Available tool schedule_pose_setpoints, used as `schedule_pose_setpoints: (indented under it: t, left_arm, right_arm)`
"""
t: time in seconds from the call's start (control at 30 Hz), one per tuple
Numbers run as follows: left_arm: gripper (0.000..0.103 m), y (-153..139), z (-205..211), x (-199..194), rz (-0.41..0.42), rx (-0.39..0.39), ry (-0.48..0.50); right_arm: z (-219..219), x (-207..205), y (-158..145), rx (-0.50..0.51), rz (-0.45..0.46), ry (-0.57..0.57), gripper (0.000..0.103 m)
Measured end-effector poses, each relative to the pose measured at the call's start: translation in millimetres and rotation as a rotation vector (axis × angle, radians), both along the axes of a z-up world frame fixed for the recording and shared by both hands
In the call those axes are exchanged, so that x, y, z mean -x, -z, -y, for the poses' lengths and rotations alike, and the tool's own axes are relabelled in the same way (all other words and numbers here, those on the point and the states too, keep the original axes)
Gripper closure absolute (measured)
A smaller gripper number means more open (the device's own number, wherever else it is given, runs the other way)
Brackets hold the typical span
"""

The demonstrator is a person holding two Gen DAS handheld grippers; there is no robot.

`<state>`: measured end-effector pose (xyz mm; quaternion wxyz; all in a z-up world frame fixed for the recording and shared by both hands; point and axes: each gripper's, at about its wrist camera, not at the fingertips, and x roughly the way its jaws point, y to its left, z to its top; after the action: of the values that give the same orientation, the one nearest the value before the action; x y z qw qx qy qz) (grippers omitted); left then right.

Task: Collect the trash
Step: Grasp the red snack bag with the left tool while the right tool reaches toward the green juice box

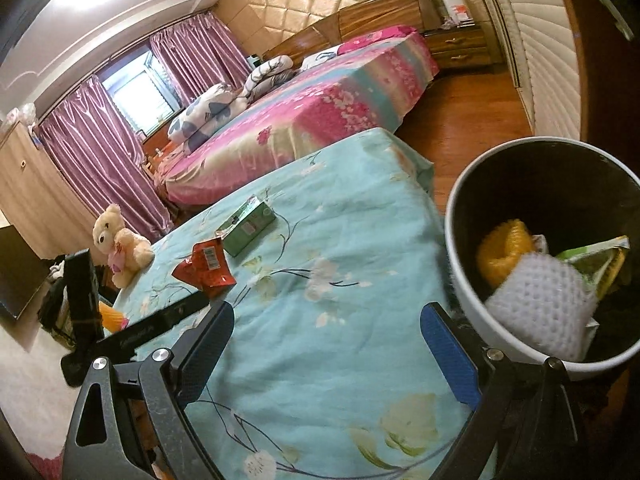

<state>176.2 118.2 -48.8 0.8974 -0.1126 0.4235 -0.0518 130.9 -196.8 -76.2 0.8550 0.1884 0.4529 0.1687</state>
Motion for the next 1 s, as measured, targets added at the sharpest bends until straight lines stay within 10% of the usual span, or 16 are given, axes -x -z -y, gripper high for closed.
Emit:
schedule_pose_setpoints:
  t: [0.23, 0.47, 1.0]
  left_arm:
    - [0.036, 10, 0, -31, -0.016, -0.020, -0.014]
    - [0.088, 20, -4, -35, 0.003, -0.024, 0.040]
    - [0.091, 12, -66, -3, 0.020, 0.012, -0.031]
  right_arm:
    - [-13, -14, 9, -0.005, -0.020, -0.021, 0.008]
    - [-33, -29, 16, -0.005, -0.027, -0.060, 0.008]
    - [-153, -93, 30, 0.174, 0.069, -0.445, 0.008]
